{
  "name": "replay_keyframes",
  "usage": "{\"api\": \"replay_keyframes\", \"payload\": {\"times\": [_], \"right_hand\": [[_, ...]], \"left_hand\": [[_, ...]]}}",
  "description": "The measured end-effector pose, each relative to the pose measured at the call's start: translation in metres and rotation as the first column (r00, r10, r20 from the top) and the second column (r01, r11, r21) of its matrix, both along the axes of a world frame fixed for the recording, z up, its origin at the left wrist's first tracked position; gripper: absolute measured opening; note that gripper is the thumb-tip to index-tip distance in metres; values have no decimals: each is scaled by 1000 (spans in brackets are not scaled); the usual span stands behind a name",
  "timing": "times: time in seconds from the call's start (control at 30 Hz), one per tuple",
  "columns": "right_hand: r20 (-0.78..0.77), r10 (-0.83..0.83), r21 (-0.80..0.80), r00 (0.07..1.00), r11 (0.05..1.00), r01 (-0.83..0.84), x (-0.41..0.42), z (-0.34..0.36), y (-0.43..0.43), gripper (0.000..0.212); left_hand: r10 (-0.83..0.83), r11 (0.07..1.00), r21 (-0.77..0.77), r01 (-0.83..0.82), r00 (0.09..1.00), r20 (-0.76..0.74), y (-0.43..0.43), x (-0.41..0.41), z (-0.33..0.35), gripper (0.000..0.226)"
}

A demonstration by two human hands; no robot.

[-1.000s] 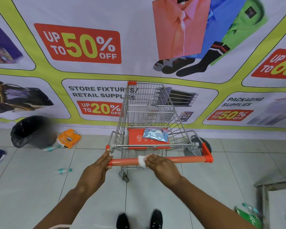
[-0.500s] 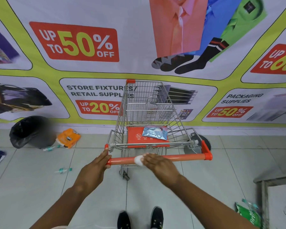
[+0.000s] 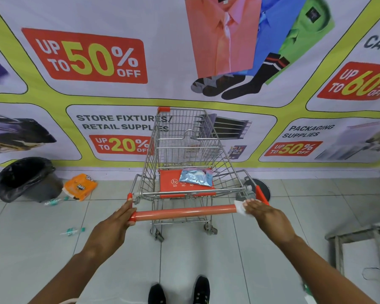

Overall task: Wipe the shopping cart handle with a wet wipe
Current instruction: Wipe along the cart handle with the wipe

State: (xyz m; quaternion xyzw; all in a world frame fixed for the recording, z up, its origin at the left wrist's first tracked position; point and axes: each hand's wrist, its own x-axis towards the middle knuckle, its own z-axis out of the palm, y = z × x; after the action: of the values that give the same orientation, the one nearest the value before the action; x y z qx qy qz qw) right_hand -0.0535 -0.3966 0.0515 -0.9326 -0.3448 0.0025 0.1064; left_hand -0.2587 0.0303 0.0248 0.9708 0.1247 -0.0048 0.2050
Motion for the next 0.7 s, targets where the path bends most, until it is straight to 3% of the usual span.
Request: {"api": "replay_keyframes", "payload": {"times": [0.3, 0.57, 0.7], "right_hand": [[1, -29, -23, 1000, 999, 29, -1, -4, 3, 68], [-95, 293, 217, 951, 939, -267, -62, -17, 157, 53], [-103, 391, 204, 915, 908, -365, -78, -18, 209, 58]], "left_hand": [[3, 999, -34, -2, 999, 32, 3, -1, -5, 48], [17, 999, -45, -16, 999, 27, 2, -1, -2, 44], [31, 999, -38, -31, 1000, 1, 2, 0, 2, 43]]}}
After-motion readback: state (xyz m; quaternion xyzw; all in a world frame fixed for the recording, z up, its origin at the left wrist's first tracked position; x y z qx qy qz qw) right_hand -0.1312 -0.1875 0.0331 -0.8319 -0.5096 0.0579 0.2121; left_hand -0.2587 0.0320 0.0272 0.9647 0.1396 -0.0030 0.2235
